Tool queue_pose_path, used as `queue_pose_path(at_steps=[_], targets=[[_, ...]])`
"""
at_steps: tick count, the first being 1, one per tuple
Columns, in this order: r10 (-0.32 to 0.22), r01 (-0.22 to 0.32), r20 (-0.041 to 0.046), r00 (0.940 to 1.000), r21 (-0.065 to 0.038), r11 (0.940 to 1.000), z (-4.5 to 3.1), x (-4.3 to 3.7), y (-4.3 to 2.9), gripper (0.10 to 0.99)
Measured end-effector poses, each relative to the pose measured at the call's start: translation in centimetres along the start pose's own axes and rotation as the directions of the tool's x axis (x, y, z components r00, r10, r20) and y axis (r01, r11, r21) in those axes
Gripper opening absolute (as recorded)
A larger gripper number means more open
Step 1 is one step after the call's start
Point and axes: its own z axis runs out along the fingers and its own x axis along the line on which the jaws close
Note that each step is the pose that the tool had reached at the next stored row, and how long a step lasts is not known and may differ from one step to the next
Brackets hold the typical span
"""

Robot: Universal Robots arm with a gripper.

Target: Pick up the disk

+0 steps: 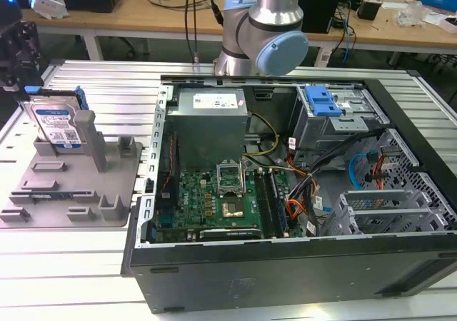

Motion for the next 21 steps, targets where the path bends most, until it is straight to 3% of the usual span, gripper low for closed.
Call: queue_pose_path(at_steps=[9,21], targets=[[-0.001,0.001,0.0000,1.0000,0.000,1.0000,1.06,-0.35,0.01,0.541],[-0.004,0.004,-0.0038,1.0000,0.000,1.0000,1.61,-0.38,0.02,0.541]])
